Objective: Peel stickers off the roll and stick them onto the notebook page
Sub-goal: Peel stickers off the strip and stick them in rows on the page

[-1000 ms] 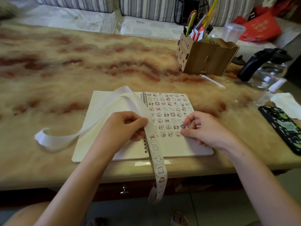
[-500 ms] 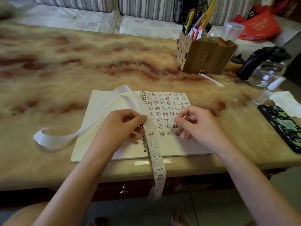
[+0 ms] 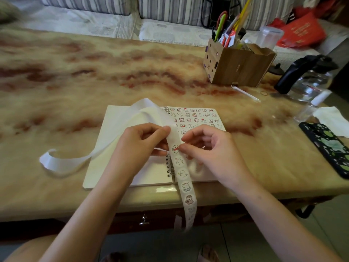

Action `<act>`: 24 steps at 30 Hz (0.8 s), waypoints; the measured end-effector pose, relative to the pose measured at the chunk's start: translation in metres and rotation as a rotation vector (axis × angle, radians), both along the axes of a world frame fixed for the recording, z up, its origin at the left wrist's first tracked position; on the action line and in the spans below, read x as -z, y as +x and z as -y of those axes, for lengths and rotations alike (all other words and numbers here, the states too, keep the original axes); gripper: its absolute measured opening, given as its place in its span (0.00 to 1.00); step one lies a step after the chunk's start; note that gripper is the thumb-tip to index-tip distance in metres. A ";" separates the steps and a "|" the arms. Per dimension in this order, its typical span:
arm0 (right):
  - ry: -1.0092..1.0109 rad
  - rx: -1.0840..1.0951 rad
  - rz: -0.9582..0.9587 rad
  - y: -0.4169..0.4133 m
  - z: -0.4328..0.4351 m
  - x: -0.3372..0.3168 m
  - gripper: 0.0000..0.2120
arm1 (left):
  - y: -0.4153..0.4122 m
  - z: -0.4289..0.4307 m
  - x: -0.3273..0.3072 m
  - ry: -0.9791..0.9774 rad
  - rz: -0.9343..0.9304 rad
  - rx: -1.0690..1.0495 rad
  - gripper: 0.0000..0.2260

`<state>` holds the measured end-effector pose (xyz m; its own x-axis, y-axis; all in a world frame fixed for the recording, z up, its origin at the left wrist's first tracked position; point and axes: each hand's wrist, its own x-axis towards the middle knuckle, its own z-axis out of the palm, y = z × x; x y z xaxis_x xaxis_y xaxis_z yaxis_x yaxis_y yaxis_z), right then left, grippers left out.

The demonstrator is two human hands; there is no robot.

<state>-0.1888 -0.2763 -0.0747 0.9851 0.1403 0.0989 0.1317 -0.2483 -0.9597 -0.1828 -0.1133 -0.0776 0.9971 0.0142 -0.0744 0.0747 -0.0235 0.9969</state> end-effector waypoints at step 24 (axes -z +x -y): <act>-0.087 0.051 0.127 -0.003 -0.001 -0.001 0.04 | -0.003 -0.002 -0.001 0.015 -0.055 0.125 0.08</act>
